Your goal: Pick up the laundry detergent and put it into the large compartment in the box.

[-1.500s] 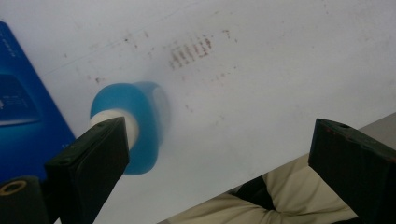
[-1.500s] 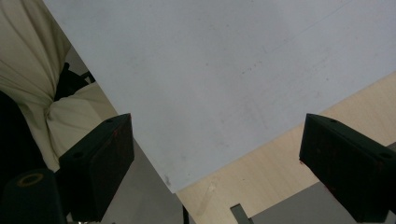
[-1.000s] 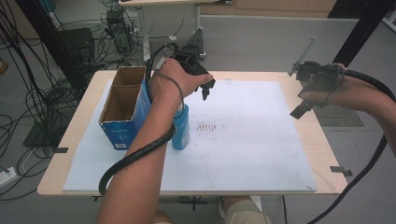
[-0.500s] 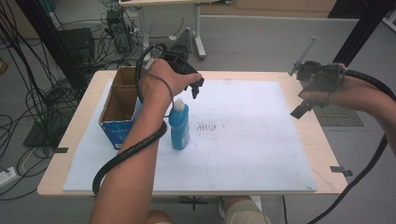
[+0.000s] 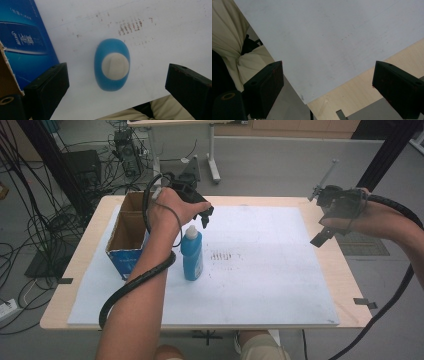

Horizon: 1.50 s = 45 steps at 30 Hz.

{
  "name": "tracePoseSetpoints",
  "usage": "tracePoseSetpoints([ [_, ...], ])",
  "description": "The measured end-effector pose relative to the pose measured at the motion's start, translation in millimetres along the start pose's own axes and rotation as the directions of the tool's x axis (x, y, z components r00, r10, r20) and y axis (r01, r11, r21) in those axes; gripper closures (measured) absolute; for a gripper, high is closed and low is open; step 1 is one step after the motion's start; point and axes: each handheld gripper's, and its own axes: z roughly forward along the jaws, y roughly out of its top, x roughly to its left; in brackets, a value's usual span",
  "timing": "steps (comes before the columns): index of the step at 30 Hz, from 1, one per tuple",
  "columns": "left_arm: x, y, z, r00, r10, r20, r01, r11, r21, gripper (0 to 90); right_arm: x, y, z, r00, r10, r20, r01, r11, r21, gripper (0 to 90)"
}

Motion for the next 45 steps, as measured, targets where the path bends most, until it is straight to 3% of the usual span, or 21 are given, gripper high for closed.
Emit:
tracePoseSetpoints([
  [31, -3.0, 7.1, 55.8, 1.0, -0.002, -0.001, 0.002, 0.9989, 0.047, 6.0, 1.1, -1.1, 5.3, 1.0, -0.003, -0.003, 0.003, 1.0, -0.004, 10.1],
  [45, -7.7, 7.6, 73.8, 0.9997, -0.004, -0.025, 0.005, 0.9987, 0.052, 6.0, -1.6, -2.5, 10.3, 0.9999, -0.002, -0.01, 0.002, 1.0, -0.008, 10.1],
])
